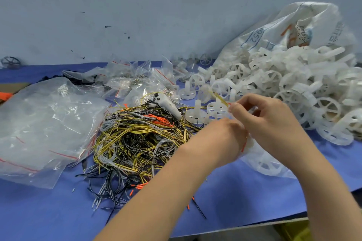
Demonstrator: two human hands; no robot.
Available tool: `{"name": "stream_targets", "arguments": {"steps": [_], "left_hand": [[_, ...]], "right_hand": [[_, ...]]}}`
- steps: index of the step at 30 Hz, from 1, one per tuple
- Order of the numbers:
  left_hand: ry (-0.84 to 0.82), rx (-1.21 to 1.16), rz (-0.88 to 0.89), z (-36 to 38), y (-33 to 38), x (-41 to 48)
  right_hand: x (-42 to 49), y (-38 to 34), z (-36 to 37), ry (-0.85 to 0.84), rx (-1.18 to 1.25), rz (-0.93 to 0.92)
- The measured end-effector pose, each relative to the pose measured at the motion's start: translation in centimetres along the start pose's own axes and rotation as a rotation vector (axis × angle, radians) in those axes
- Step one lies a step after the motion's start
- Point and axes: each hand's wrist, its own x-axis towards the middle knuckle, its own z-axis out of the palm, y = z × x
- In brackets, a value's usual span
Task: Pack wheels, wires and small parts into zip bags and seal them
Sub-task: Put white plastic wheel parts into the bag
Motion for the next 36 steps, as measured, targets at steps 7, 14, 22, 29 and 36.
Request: {"name": "stream_targets", "arguments": {"steps": [7, 14, 22, 29, 36], "left_hand": [[-0.095, 0.215, 0.115, 0.0, 1.4, -1.1], [-0.397, 0.352, 0.167, -1.9, 1.8, -0.2], [-0.139, 0.180, 0.053, -0.1, 1.1, 0.4], [-0.160, -0.060, -0.073, -2.2, 0.7, -0.4], [0.017, -0.287, -0.126, -7.7, -3.3, -5.4]], "right_hand": [[-0.3, -0.7, -0.2, 0.032, 0.023, -0.045], [-0.7, -1.8, 1.6, 0.003, -0.046, -0.164], [-0.2, -1.3, 0.9, 0.076, -0.082, -0.146], [0.0, -0.5, -0.9, 0.184, -0.092, -0.073], [0.5, 0.3, -1.6, 0.336, -0.056, 0.041]]}}
